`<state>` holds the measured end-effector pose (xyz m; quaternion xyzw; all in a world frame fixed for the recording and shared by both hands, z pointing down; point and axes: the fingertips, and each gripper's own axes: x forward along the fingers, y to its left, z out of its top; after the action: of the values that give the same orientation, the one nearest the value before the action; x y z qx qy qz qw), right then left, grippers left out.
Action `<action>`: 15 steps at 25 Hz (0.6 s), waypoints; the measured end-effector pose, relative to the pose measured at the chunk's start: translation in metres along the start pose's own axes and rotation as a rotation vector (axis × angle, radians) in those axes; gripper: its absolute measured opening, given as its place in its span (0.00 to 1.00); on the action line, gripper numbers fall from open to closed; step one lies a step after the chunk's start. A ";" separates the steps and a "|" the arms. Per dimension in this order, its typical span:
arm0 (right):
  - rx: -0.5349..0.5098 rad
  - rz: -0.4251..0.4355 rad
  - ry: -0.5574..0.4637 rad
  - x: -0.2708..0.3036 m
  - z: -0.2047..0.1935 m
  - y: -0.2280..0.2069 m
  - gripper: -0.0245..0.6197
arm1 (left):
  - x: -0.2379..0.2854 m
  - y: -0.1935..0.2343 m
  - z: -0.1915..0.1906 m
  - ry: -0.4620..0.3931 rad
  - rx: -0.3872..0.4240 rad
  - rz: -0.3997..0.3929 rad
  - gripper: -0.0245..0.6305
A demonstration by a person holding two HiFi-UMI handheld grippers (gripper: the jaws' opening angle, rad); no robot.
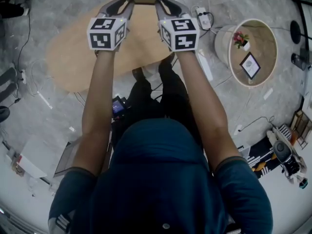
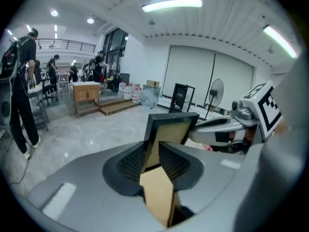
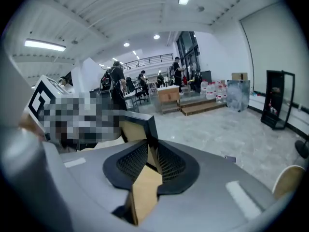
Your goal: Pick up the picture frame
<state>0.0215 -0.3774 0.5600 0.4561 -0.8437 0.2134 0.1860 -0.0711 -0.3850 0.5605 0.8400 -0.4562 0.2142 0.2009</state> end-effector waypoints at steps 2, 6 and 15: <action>-0.031 0.001 -0.055 -0.016 0.033 0.014 0.15 | -0.024 0.003 0.030 -0.060 0.037 0.026 0.15; -0.096 0.010 -0.149 -0.048 0.094 0.048 0.15 | -0.078 0.010 0.082 -0.170 0.106 0.070 0.11; -0.191 0.034 -0.304 -0.112 0.195 0.123 0.15 | -0.192 0.012 0.171 -0.349 0.207 0.110 0.11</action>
<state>-0.0482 -0.3429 0.3154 0.4493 -0.8860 0.0639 0.0949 -0.1456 -0.3518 0.3168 0.8545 -0.5046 0.1218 0.0194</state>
